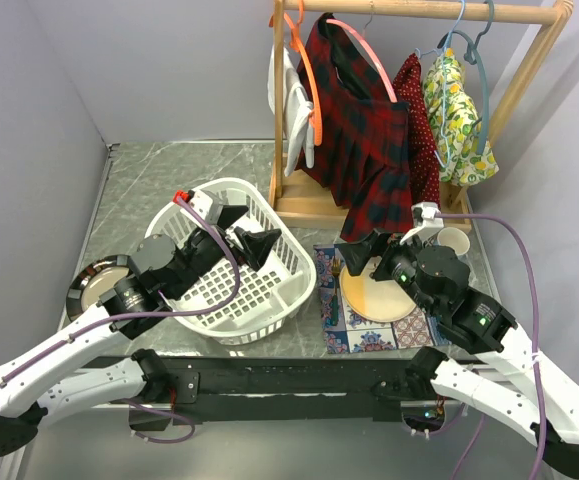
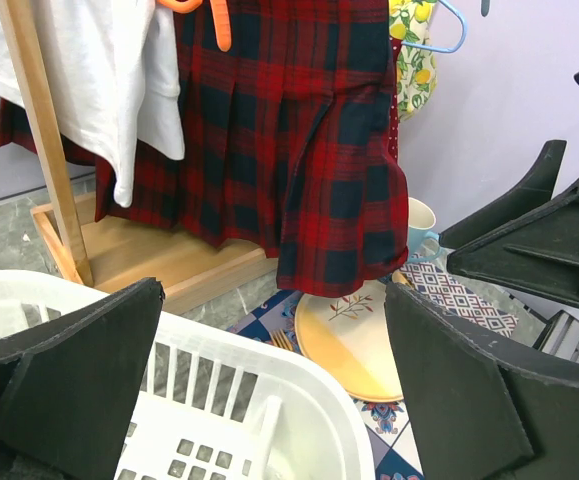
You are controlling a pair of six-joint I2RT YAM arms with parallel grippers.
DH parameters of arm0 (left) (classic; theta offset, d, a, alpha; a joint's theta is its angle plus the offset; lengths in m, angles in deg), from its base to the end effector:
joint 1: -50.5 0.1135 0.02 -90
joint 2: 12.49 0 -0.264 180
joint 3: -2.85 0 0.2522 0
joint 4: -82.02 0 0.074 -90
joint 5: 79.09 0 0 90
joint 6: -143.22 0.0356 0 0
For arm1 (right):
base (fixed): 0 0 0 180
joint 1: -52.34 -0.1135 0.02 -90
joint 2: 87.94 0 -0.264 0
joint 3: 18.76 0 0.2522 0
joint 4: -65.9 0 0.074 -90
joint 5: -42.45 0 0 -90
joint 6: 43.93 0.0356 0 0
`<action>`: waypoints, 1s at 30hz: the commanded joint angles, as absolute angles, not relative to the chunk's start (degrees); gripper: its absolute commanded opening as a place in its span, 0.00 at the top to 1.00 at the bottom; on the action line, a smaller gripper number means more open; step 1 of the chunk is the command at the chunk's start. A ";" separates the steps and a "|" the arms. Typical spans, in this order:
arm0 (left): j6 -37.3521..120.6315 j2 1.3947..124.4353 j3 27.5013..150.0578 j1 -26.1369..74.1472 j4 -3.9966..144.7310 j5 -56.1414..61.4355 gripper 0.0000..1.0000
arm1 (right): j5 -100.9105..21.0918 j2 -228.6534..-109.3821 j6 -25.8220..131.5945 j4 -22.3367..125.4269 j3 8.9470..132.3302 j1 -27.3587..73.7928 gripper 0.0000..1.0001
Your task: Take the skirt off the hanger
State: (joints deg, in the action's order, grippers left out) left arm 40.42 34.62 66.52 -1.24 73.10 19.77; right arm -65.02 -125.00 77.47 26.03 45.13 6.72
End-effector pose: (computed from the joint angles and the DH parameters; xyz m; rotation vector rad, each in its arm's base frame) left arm 0.1221 -0.1460 0.3933 0.3708 1.4434 -0.8087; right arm 0.1052 0.0923 0.3621 -0.0047 1.8410 0.6847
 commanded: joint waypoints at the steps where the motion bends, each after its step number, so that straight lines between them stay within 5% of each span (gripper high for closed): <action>1: 41.00 34.27 67.67 -1.35 73.62 19.34 0.01 | -65.92 -124.85 76.92 27.79 45.28 6.47 0.00; 9: 41.62 33.39 67.68 -1.35 73.36 20.05 0.01 | -67.24 -127.13 78.41 26.48 48.78 6.47 0.00; 19: 42.41 31.63 66.88 -1.44 74.06 22.86 0.01 | -71.18 -132.76 71.93 32.33 68.47 6.47 0.00; 27: 42.67 31.45 66.80 -1.44 74.06 22.69 0.01 | -100.86 -142.77 43.73 48.00 80.50 7.95 0.03; 30: 42.67 31.37 66.88 -1.53 73.98 22.16 0.01 | -97.68 -147.87 42.37 43.81 87.78 15.14 0.06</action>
State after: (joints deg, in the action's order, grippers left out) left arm 41.82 31.91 66.52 -1.24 73.10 22.74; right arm -90.62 -141.19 52.75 41.81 80.72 8.82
